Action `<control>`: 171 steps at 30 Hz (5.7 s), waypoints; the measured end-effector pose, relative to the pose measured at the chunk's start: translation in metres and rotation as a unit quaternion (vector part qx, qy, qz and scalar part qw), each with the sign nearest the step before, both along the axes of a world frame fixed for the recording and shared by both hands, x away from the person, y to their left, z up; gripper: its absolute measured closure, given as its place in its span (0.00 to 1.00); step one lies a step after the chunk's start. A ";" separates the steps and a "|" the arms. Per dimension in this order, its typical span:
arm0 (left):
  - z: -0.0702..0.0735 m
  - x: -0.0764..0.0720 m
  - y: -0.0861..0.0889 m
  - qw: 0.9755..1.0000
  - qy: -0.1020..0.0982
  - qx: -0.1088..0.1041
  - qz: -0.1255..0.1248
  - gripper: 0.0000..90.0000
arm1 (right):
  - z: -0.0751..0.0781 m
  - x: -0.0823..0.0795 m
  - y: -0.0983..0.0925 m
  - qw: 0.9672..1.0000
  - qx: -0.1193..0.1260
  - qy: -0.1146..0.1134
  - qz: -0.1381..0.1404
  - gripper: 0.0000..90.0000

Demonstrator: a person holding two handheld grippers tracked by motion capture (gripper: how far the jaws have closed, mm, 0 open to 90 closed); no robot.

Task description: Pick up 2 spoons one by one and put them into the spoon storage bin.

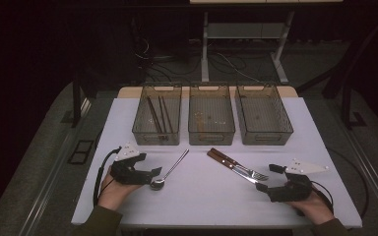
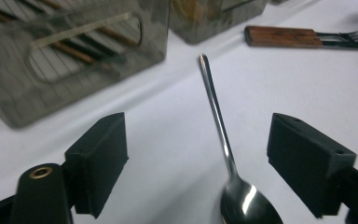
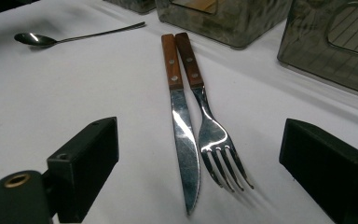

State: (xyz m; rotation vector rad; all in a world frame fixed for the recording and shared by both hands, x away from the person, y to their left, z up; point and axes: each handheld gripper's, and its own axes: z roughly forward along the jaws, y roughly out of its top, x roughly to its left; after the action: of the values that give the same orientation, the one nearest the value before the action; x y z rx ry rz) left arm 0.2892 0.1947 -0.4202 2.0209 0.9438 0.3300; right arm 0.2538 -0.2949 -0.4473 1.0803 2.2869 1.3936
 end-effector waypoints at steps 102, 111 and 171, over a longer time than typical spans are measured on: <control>-0.019 -0.002 0.000 0.995 0.070 0.035 -0.057 0.51 | -0.001 0.000 0.001 1.000 -0.015 -0.003 -0.006 0.12; -0.021 -0.003 -0.004 0.994 0.074 0.054 -0.064 0.51 | -0.001 0.000 -0.001 1.000 -0.014 -0.005 -0.009 0.12; -0.011 -0.014 -0.016 0.989 0.068 0.071 -0.110 0.97 | 0.000 0.000 -0.001 1.000 -0.016 -0.007 -0.009 0.12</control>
State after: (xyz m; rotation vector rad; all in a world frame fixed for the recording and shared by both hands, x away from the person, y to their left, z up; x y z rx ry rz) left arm 0.2754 0.1788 -0.4314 2.2786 0.7862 0.1443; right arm 0.2537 -0.2959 -0.4473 1.0747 2.2763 1.3505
